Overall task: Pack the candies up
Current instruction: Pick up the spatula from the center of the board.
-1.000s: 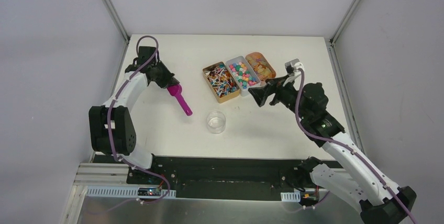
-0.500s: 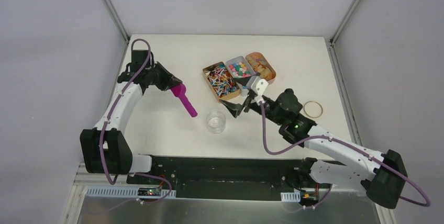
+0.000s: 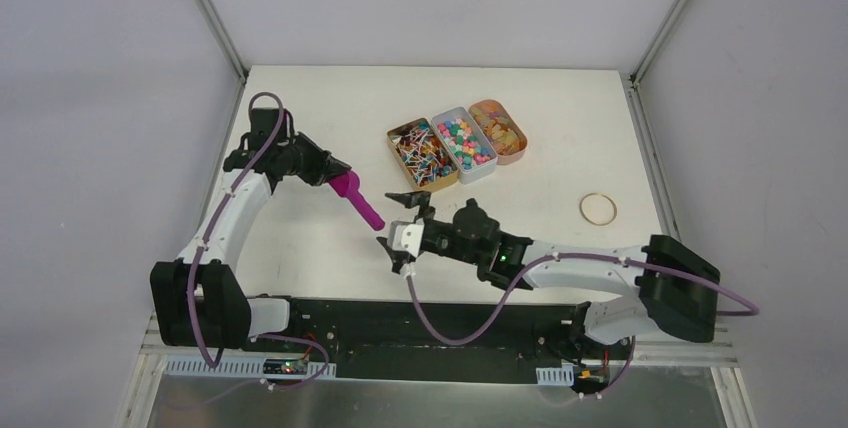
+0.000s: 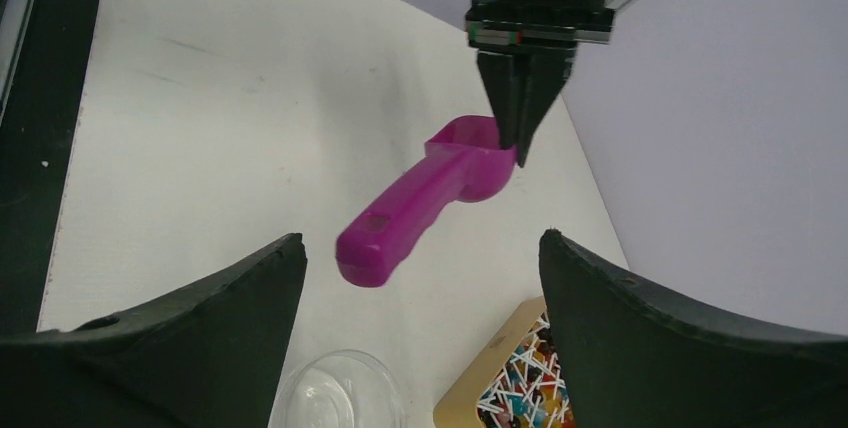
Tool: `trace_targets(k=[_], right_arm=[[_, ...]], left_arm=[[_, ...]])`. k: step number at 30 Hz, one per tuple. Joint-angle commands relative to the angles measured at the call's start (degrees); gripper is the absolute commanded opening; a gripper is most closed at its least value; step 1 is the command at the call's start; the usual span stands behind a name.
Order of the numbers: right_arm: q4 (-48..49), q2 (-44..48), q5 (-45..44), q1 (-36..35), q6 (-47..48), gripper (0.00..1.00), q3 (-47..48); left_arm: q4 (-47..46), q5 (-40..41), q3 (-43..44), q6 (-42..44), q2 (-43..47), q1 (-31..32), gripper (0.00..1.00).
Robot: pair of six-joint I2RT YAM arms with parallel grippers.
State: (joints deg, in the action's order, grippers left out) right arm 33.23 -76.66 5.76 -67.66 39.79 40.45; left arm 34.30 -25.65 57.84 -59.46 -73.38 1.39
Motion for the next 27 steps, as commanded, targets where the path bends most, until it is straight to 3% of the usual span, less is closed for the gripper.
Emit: trace_targets(k=[1, 20, 27], right_arm=[[3.99, -4.93, -4.23, -3.48, 7.62, 0.88, 4.87], [10.45, -17.12, -11.81, -5.84, 12.48, 0.61, 10.06], [12.06, -17.60, -13.30, -6.21, 13.07, 0.31, 10.05]], left_arm=[[-1.17, -1.00, -1.11, -3.29, 3.05, -0.34, 0.00], [0.41, 0.67, -3.73, -6.89, 9.97, -0.38, 0.00], [1.10, 1.40, -4.31, -7.07, 11.11, -0.33, 0.00]])
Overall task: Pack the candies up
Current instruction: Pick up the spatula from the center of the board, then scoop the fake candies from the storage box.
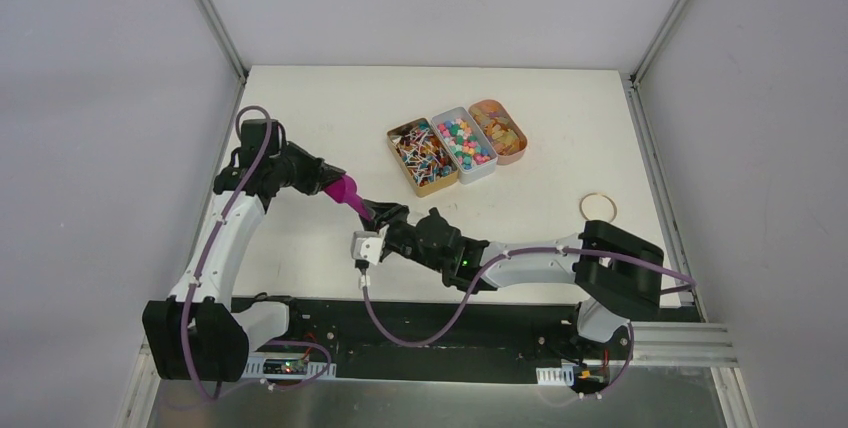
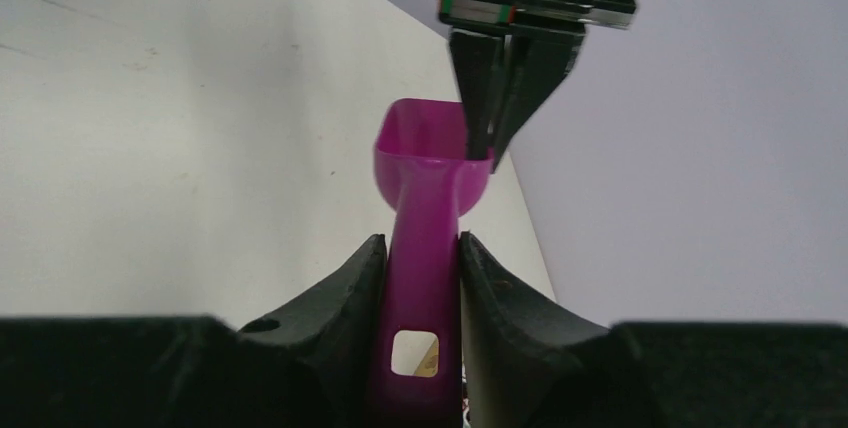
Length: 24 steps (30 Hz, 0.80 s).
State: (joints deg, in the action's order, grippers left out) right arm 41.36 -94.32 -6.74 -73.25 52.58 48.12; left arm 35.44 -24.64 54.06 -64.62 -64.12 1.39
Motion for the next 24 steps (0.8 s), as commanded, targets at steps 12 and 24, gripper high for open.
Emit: trace_targets(k=[12, 24], right_arm=[[2.93, 2.67, -6.06, -0.91, -3.90, 0.00, 2.71], [-6.74, 15.84, -11.78, 1.88, -14.18, 0.00, -0.19]], left_arm=[[1.52, 4.68, 1.83, 1.16, 4.10, -0.33, 0.56], [1.91, 7.87, 6.37, 12.31, 8.84, -0.34, 0.99]])
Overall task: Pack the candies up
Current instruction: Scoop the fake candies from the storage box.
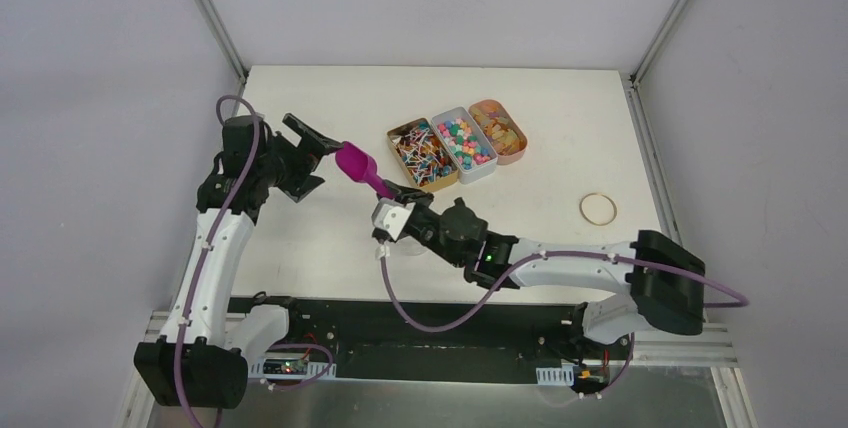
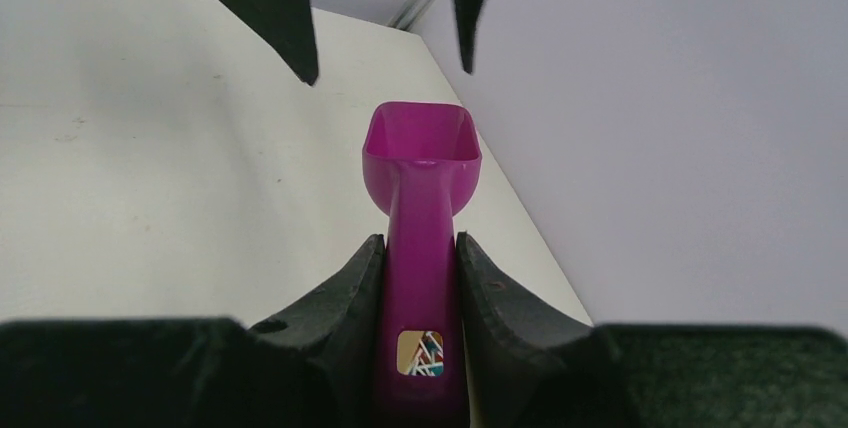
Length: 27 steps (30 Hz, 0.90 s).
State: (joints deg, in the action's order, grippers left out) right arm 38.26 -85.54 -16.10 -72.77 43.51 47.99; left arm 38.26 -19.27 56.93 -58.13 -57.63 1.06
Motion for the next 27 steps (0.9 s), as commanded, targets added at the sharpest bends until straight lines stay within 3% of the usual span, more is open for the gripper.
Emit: trace_targets(k=[1, 9, 14, 20, 27], right_arm=[[-5.84, 8.48, -2.43, 1.83, -5.11, 0.00, 0.08], [-30.86, 19.03, -8.12, 7.39, -21.41, 0.00, 5.93], [-44.76, 23.32, -7.09, 12.04, -26.11, 0.00, 10.45], [-59.45, 20.96, -2.09, 19.78, -31.77, 0.00, 18.40], [-66.64, 15.34, 4.42, 25.40, -35.34, 0.00, 26.11]], left_arm=[[-0.91, 2.56, 3.88, 7.34, 2.61, -0.01, 0.99], [-0.11, 8.20, 4.28, 15.77, 5.96, -0.01, 0.99], [-2.21, 3.86, 5.07, 24.97, 4.99, -0.01, 0.99], [-6.49, -1.61, 3.03, 30.33, 3.24, -0.01, 0.88], [-9.19, -4.52, 4.58, 30.28, -7.58, 0.04, 0.81]])
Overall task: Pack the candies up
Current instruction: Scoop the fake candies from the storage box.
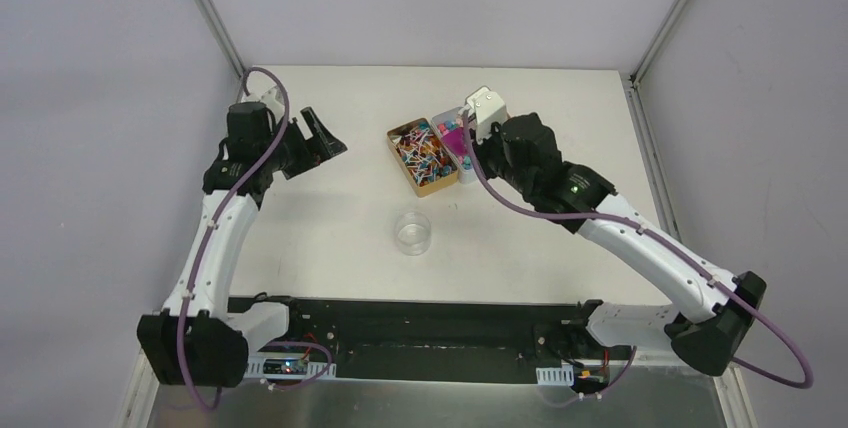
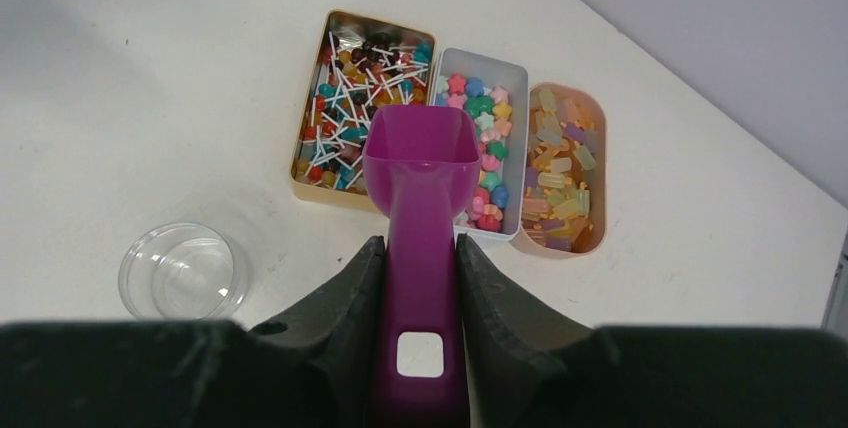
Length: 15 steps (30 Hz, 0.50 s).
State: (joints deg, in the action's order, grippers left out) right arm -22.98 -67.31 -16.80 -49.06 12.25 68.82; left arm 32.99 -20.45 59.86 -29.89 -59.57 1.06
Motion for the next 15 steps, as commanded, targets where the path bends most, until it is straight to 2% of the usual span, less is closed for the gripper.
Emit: trace_targets(k=[1, 8, 15], right_arm=[[-6.04, -3.97, 5.67, 1.84, -4.42, 0.00, 6.05], [-11.74, -13.94, 7.08, 3.19, -8.39, 0.00, 13.42], [-17.50, -20.31, 2.34, 4.64, -8.52, 0.00, 22.28]], left_arm=[[-4.59, -4.02, 2.73, 1.70, -7.75, 0.02, 0.80], [-11.82, -5.43, 12.66, -2.25, -22.65, 0.08, 0.77], [-15.63, -6.34, 21.05, -3.22, -36.48, 0.46, 0.73]])
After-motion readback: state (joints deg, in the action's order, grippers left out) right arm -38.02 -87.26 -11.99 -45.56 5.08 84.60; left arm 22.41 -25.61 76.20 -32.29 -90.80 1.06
